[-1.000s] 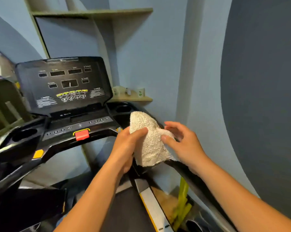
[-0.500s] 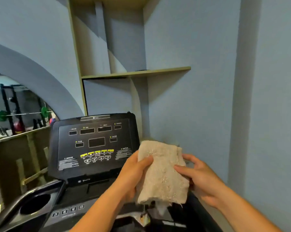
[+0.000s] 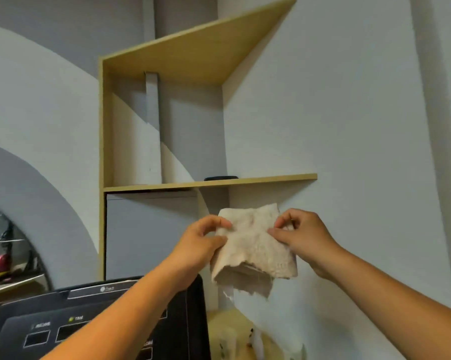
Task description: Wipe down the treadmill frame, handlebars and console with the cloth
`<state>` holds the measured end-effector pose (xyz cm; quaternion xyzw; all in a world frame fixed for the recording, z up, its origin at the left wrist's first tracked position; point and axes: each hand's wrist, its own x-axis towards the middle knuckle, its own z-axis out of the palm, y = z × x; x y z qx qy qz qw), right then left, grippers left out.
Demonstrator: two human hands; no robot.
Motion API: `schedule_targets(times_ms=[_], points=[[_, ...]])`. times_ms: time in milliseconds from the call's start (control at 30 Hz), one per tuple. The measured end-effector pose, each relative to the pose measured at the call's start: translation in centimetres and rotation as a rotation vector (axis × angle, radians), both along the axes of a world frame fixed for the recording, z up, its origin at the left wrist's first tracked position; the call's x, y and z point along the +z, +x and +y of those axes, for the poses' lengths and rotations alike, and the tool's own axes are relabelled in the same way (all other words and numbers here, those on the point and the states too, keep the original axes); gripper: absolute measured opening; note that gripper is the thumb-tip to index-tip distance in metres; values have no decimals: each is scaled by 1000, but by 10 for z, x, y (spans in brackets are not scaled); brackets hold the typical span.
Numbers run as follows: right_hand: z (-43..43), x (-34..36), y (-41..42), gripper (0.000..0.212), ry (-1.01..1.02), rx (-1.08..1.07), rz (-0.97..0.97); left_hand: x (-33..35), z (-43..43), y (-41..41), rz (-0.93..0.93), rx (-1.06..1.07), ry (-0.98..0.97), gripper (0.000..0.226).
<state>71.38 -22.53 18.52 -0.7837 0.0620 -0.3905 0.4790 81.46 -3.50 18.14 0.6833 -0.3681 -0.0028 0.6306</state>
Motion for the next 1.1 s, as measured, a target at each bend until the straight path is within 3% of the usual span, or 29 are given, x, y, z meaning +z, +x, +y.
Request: schedule_targets(times_ms=[100, 200, 333, 467, 633, 733, 900, 1000, 1100], points=[[-13, 36, 39, 43, -4, 107, 48, 36, -18, 50, -53, -13, 14, 33], [-29, 68, 81, 56, -168, -29, 54, 69, -34, 101, -73, -95, 10, 42], [-64, 115, 149, 54, -291, -222, 37, 111, -66, 166, -139, -143, 80, 48], [-90, 154, 213, 48, -382, -330, 1, 147, -103, 223, -313, -49, 88, 55], [-119, 165, 275, 26, -522, -460, 109, 167, -152, 287, -653, 262, 477, 41], [-121, 170, 289, 14, -684, -541, 222, 172, -168, 297, -651, 275, 610, 33], [-130, 169, 294, 26, -657, -680, 186, 176, -173, 308, -609, 366, 684, 36], [-133, 166, 287, 16, -408, -607, -103, 175, -185, 322, -654, 493, 618, 36], [-134, 164, 265, 13, -231, -464, -185, 170, -172, 321, -522, 377, 143, 35]])
